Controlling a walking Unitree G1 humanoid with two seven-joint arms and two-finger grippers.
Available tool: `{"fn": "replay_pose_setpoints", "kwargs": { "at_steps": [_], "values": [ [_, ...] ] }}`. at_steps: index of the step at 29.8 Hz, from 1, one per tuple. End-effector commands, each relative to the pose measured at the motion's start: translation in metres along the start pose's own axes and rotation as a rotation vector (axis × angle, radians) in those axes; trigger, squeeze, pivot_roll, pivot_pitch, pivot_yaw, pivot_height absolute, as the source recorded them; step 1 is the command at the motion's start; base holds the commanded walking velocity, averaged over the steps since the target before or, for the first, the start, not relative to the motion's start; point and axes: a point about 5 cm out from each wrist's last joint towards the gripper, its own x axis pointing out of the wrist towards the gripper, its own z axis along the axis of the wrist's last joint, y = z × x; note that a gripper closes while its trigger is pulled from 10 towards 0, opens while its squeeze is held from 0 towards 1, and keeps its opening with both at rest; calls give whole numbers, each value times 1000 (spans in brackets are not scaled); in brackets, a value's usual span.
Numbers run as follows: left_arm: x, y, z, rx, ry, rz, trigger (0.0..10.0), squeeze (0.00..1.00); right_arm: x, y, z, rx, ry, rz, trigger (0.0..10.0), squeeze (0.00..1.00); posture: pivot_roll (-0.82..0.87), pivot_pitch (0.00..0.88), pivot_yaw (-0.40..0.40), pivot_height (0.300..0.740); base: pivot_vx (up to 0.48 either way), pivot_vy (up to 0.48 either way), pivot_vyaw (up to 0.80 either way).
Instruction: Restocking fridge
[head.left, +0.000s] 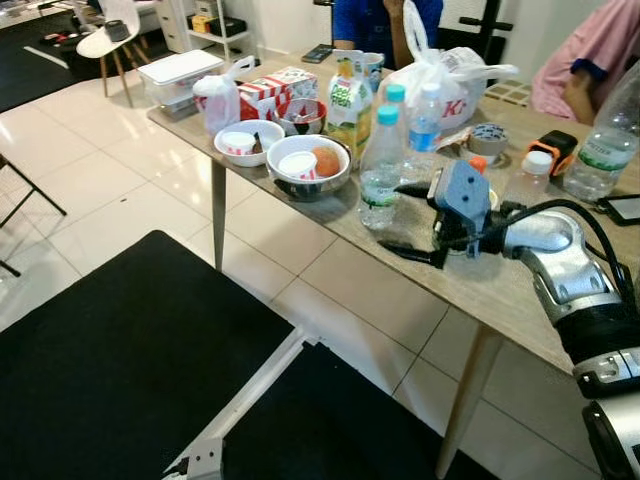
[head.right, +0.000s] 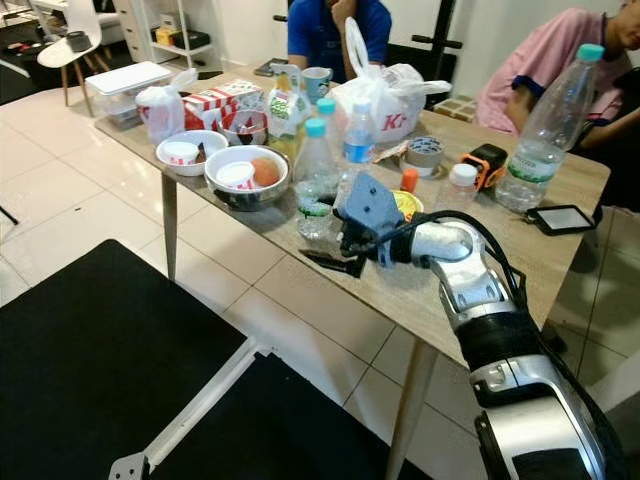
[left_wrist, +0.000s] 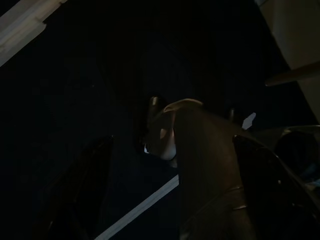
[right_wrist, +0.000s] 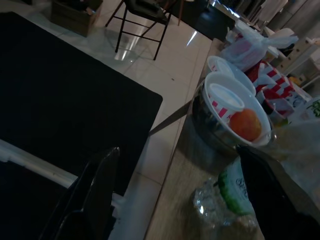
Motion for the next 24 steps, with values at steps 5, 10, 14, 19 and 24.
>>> {"fn": "replay_pose_setpoints", "kwargs": {
  "at_steps": [5,10,14,19,24],
  "values": [
    [-1,-2,-7,2,22,-3,10000,0,18,-14,-8,8,132,-134,10000,0,-31,0,13,740,0,0,0],
    [-2,-2,-13,-6,31,-2,10000,0,18,-25,-6,-23,191,-185,10000,0,-25,0,7,740,0,0,0],
    [-3,-1,-18,-12,39,0,10000,0,15,-34,0,-39,207,-207,10000,0,-19,0,5,740,0,0,0],
    [-4,0,-20,-19,42,4,10000,0,7,-45,6,-73,221,-207,10000,0,-14,0,2,740,0,0,0],
    [-4,0,-18,-22,38,5,10000,0,-1,-48,-3,-81,330,-163,10000,0,-19,0,0,740,0,0,0]
  ]
}}
